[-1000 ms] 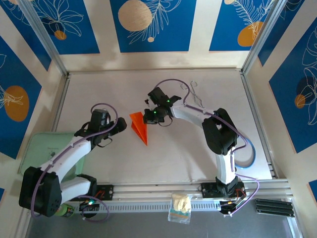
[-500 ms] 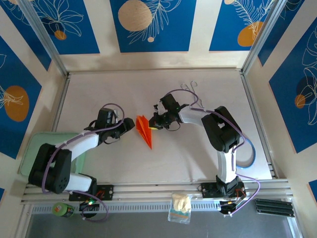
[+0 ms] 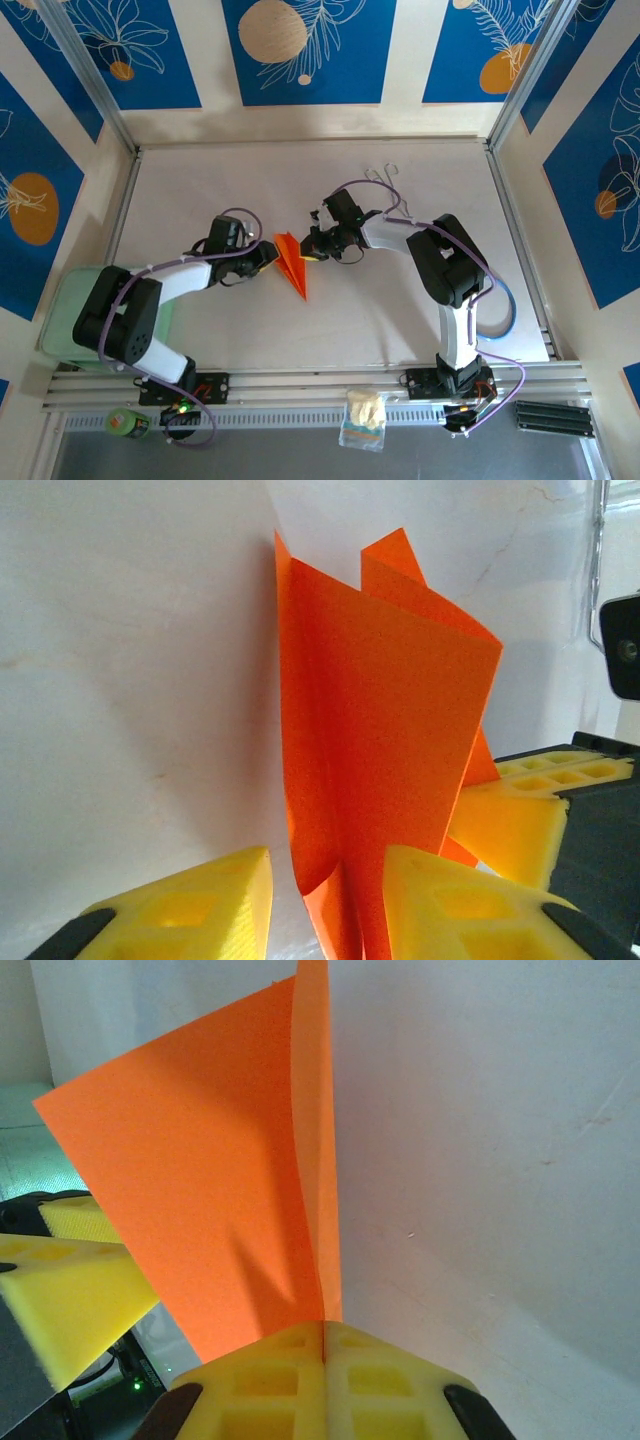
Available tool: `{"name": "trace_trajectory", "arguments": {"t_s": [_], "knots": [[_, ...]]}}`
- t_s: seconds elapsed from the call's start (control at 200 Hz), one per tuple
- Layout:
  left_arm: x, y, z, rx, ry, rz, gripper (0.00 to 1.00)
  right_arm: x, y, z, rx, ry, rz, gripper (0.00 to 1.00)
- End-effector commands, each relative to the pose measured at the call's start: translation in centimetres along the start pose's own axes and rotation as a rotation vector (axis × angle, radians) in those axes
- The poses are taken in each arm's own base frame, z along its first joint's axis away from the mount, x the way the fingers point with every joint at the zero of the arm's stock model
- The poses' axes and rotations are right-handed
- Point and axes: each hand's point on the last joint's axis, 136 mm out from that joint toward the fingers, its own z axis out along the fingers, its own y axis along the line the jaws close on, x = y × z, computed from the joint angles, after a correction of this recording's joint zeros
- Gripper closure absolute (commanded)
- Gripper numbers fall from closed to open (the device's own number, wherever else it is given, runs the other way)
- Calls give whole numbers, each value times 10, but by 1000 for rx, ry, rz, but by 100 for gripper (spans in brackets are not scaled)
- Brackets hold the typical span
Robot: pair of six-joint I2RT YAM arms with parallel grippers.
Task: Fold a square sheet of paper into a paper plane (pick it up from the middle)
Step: Turn over a paper plane at the center of the table.
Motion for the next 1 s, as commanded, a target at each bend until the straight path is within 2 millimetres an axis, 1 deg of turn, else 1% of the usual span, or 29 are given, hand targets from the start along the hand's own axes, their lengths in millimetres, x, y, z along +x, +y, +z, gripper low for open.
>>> {"name": "trace_trajectory", "arguments": {"t_s": [0.0, 0.165, 0.325, 0.45, 0.545, 0.685, 0.81, 0.99], "knots": [[3, -9, 8, 32, 30, -2, 67, 3, -1, 2, -18, 23, 15, 95], [5, -10, 15, 48, 47, -16, 74, 3, -2, 3, -19, 26, 21, 95], [6, -10, 20, 60, 60, -31, 85, 3, -3, 4, -18, 29, 21, 95], [5, -11, 22, 64, 62, -36, 94, -1, -6, 5, -14, 32, 16, 91], [5, -12, 23, 66, 64, -34, 99, -3, -7, 5, -16, 41, 2, 88], [5, -13, 24, 70, 74, -27, 100, -6, -5, 3, -30, 55, -23, 83], [4, -13, 25, 69, 76, -22, 100, -5, -4, 4, -44, 80, -36, 80], [4, -16, 26, 72, 87, -8, 100, -4, -6, 7, -38, 98, -35, 81]]}}
